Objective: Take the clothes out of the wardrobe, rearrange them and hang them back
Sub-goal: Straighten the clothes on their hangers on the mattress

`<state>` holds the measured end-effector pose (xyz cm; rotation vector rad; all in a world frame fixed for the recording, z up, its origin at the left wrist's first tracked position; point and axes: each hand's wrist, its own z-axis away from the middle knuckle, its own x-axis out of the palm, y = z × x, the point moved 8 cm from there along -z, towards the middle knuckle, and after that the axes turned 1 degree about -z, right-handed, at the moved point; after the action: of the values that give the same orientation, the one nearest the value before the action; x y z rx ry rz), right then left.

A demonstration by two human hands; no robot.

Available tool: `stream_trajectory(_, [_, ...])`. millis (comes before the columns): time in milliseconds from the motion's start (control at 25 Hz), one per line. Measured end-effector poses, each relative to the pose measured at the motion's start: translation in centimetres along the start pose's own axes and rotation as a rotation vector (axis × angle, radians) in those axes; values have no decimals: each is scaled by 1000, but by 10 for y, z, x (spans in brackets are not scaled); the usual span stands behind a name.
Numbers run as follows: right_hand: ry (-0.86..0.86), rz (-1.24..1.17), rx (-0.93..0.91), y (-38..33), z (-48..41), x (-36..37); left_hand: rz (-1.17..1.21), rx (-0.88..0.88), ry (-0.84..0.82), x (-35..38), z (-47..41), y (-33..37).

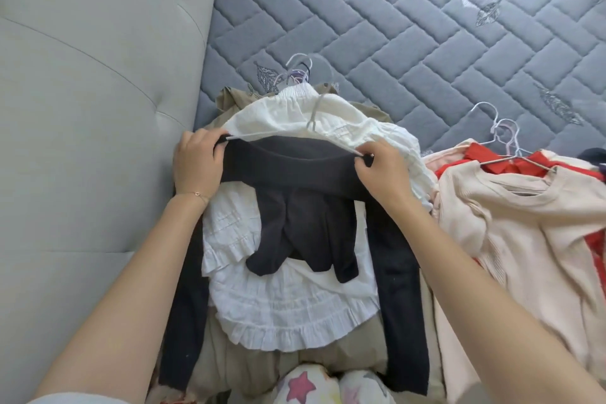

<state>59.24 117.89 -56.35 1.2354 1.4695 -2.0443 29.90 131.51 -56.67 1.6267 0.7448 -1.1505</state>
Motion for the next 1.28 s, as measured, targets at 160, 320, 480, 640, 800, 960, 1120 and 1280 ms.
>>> stream_trajectory(160, [1,-51,23,-34,61,-61,69,41,-29,-73,33,29])
stream_trajectory(320, [49,-84,49,-67,120,-132,176,28,-56,-150,62,59])
stream_trajectory(480, [77,-105,21,-98,182,-206,292,-53,-194,-211,106,80])
stream_trajectory(640, [90,-136,-60,-111,233,-267,353,-37,-245,-254,147,111])
stream_trajectory(800, [162,-141,-52,-90,277,-320,403,-57,-249,-273,186,165])
stream_trajectory(960, [210,-166,-32,-32,321,-365,389,-72,-257,-258,228,242])
stream_trajectory(1120, [182,-212,-22,38,352,-410,448,-146,-245,-224,279,310])
stream_trajectory(1280, [163,-211,8,99,369,-464,505,-183,-262,-193,318,383])
